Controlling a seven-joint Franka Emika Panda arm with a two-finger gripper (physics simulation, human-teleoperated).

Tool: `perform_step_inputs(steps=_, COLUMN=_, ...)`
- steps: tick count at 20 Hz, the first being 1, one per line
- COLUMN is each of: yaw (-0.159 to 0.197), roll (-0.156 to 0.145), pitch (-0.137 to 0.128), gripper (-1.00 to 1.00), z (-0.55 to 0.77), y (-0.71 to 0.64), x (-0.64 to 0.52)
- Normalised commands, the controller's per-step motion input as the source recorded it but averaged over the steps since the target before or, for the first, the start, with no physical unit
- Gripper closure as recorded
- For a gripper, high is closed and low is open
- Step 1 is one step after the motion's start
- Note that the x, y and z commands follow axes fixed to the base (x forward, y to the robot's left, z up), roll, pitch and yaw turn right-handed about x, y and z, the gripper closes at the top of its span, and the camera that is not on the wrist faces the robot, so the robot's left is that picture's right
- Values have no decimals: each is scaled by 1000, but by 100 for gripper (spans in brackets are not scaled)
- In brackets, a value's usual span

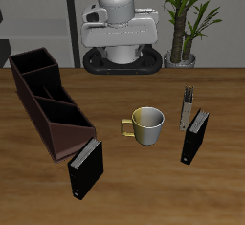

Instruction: Place the right black book into the right desk caddy's front compartment

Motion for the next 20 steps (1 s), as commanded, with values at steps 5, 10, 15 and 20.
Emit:
perform_step_inputs(steps=5, yaw=31, roll=-31, pitch=-63, gripper=-100, z=139, y=-338, x=301)
perform_step_inputs(steps=10, yaw=-26, roll=-41, pitch=19, gripper=-100, z=30, y=-367, x=384)
perform_step_inputs(steps=15, yaw=-36, roll=-69, pitch=-8, gripper=-100, z=-10, y=-402, x=417)
perform_step_inputs(steps=20, yaw=-43, roll=-24, pitch=-5, gripper=-100, z=-108, y=-142, x=298)
